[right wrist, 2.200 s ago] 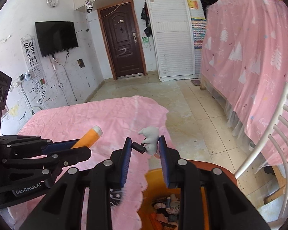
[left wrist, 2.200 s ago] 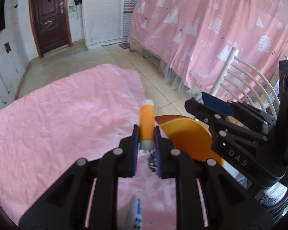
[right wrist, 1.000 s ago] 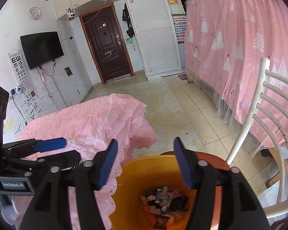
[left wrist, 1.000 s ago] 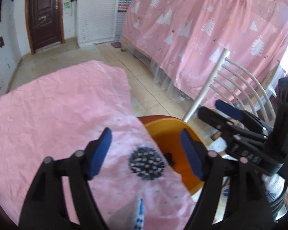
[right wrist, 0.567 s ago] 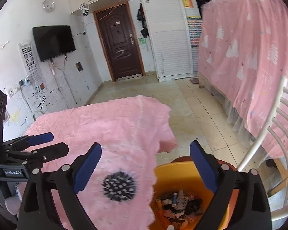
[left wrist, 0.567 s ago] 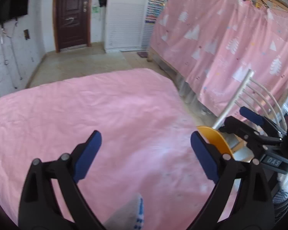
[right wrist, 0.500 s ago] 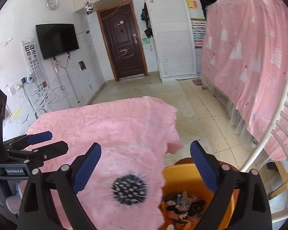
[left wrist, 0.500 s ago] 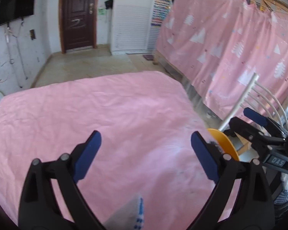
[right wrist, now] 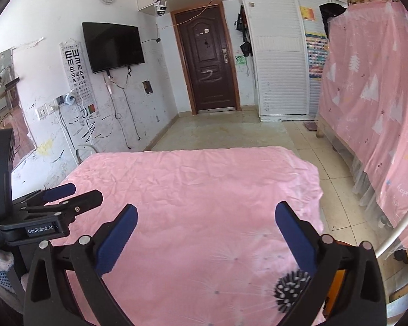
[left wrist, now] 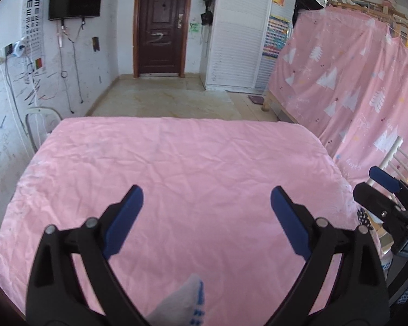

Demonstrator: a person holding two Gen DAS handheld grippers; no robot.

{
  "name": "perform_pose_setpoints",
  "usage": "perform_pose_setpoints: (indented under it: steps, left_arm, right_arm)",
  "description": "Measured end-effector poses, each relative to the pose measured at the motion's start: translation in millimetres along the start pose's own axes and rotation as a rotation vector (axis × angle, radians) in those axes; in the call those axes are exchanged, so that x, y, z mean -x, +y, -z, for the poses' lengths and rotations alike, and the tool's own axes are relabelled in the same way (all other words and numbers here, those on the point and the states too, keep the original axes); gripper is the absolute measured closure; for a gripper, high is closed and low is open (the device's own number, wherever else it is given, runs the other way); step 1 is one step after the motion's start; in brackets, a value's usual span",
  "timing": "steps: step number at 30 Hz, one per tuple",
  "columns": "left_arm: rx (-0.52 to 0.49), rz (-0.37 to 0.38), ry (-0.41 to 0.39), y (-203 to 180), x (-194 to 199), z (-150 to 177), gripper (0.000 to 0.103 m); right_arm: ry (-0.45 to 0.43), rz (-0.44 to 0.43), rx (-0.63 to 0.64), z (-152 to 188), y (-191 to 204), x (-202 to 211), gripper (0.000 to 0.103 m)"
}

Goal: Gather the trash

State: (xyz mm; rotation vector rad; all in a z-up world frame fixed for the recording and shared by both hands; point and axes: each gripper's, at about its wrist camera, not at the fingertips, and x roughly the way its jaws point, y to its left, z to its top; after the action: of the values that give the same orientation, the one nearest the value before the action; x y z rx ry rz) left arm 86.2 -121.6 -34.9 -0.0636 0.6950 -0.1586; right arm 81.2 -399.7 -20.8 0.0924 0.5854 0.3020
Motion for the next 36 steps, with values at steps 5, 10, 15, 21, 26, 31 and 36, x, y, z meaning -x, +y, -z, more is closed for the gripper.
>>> perform_pose_setpoints:
  steps: [5, 10, 15, 21, 26, 31, 36]
  left_arm:
    - [0.015, -0.028, -0.012, 15.5, 5.8, 0.3, 0.012]
    - [0.030, -0.054, -0.015, 28.2, 7.7, 3.3, 0.012]
    - [0.041, -0.073, -0.015, 40.8, 7.7, 5.7, 0.012]
    - [0.053, -0.086, -0.018, 48.8, 8.6, 4.8, 0.012]
    - [0.060, -0.092, -0.018, 53.1, 9.1, 4.4, 0.012]
    - [0.063, -0.096, -0.019, 55.0, 9.3, 5.3, 0.012]
    - [0.065, -0.097, -0.020, 55.9, 9.7, 5.0, 0.012]
  right_arm:
    - [0.003, -0.021, 0.018, -2.8, 13.1, -4.8, 0.011]
    - [0.001, -0.035, 0.029, -3.4, 20.3, -8.1, 0.011]
    - [0.009, -0.040, 0.037, -3.9, 23.9, -11.7, 0.011]
    - [0.009, -0.041, 0.046, -6.5, 24.6, -13.5, 0.011]
    - [0.008, -0.040, 0.051, -7.0, 25.2, -14.4, 0.011]
    - [0.008, -0.040, 0.055, -7.6, 26.1, -15.6, 0.011]
    - [0.009, -0.040, 0.057, -7.4, 28.3, -16.3, 0.011]
